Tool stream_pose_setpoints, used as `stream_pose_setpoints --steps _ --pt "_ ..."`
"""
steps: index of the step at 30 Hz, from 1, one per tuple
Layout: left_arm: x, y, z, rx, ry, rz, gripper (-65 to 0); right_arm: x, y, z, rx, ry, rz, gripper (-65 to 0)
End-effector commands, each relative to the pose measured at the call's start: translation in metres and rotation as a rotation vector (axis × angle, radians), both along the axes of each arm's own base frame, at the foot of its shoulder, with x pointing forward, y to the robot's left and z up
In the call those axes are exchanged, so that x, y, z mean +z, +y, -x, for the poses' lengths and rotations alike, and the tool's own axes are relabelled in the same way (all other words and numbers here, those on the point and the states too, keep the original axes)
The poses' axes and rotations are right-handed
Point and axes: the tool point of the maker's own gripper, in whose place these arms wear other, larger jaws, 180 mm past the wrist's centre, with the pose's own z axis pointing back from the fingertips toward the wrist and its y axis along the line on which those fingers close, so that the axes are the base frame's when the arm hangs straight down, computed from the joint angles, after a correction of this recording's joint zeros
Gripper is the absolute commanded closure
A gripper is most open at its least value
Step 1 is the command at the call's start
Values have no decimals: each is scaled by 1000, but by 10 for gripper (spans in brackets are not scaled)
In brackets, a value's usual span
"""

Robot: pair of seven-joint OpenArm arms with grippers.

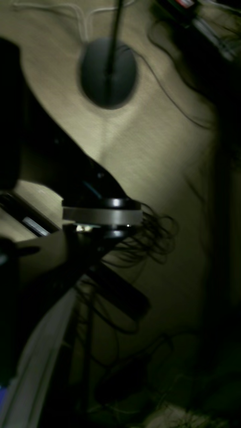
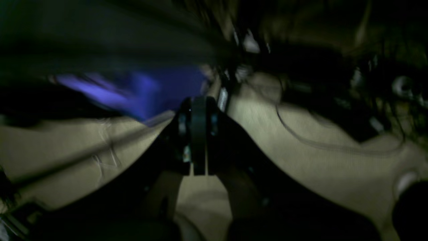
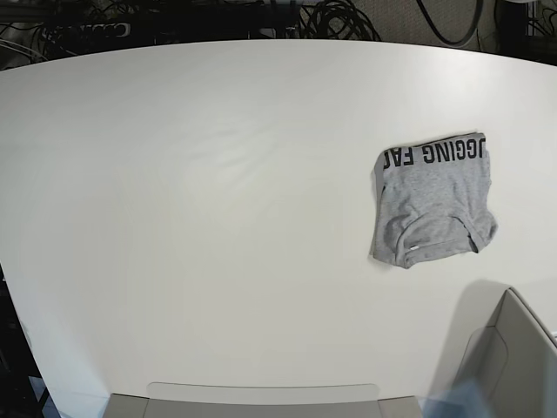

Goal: Fold the T-shirt properly

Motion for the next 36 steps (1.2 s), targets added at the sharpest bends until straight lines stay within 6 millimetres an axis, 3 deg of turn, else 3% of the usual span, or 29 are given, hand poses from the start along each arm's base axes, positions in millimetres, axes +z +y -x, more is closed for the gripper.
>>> stream_pose_setpoints --steps 1,4,9,12,16,17,21,25,28,30,32,34,36 --pt "3 11 7 11 11 -20 0 -2 1 1 -16 -5 -13 0" --pt "-5 13 7 24 21 -20 0 -21 -19 0 -109 -18 0 0" --pt "-23 -2 3 58 50 30 0 -57 -61 8 -153 25 75 0" --pt "-29 8 -30 31 10 26 0 -80 -83 13 -155 77 118 0" --pt "-39 -9 -62 -133 2 80 0 -104 -122 11 -147 137 187 0" --pt "-42 -18 -61 -185 26 99 0 -109 -133 9 -148 150 205 0" --pt "-58 -15 -57 -440 239 -51 0 -128 -173 2 -170 221 264 0" --pt "-77 -14 -52 -568 459 -60 0 -135 -212 -10 -245 200 321 0" --pt "-81 -15 -59 -571 477 -47 0 -134 -237 -17 -312 169 370 0" --pt "-82 -17 -58 -569 480 -44 0 -130 -259 -40 -328 102 450 0" --pt "-82 -16 -59 -566 482 -42 0 -126 -276 -49 -324 59 541 0" --pt "-82 -17 -59 -566 481 -41 0 -121 -290 -49 -319 38 626 0" --pt "-84 -24 -58 -566 478 -30 0 -121 -291 -51 -320 36 639 0"
